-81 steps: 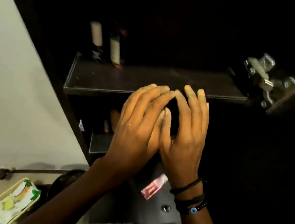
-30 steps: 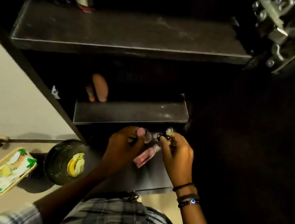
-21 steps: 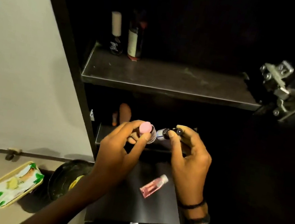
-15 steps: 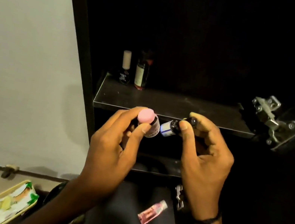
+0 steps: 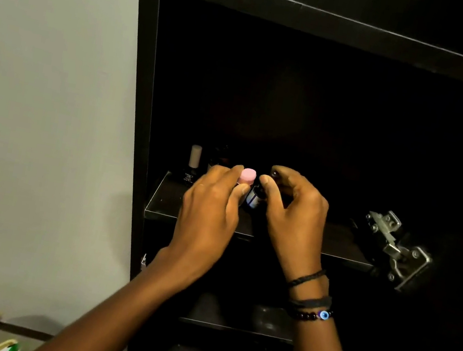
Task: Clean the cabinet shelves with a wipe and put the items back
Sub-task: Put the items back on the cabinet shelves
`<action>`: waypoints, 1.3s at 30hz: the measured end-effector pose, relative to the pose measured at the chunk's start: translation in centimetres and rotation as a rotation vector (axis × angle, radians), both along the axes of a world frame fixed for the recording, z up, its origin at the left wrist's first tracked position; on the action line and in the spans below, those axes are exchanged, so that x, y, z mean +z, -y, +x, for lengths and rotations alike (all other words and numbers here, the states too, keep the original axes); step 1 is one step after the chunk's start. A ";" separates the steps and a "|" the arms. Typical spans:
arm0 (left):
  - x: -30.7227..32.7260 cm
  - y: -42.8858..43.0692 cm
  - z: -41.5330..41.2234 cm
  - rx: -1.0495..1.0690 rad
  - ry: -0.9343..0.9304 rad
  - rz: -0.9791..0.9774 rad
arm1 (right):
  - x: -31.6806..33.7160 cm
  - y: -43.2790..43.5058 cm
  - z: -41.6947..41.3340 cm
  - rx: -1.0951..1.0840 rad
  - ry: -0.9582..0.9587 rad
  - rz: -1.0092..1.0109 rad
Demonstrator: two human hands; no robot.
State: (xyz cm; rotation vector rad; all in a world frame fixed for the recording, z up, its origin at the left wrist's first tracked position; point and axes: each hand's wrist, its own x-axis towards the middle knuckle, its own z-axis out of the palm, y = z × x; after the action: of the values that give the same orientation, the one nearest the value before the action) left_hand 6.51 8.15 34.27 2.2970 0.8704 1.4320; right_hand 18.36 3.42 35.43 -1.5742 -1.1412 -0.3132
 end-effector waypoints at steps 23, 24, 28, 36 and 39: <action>-5.6 3.2 -0.1 0.068 0.215 0.155 | -11.7 5.5 -3.5 -0.272 -0.329 0.258; -6.6 3.9 0.0 0.060 0.196 0.161 | -14.2 5.6 -3.5 -0.246 -0.450 0.219; -12.1 7.1 0.5 -0.116 -0.006 -0.107 | -25.8 7.1 -2.7 -0.247 -0.788 -0.228; -22.2 8.8 -1.8 -0.341 -0.354 -0.668 | -41.2 11.5 -1.8 -0.312 -1.351 -0.895; -23.2 9.0 -3.1 -0.308 -0.404 -0.751 | -50.2 12.3 1.3 -0.347 -1.312 -1.062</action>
State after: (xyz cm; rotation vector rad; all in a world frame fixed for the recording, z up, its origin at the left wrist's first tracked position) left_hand 3.45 -0.82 11.09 2.0046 0.9017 0.3977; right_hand 19.70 -8.86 -14.74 -2.2292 0.1189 1.1628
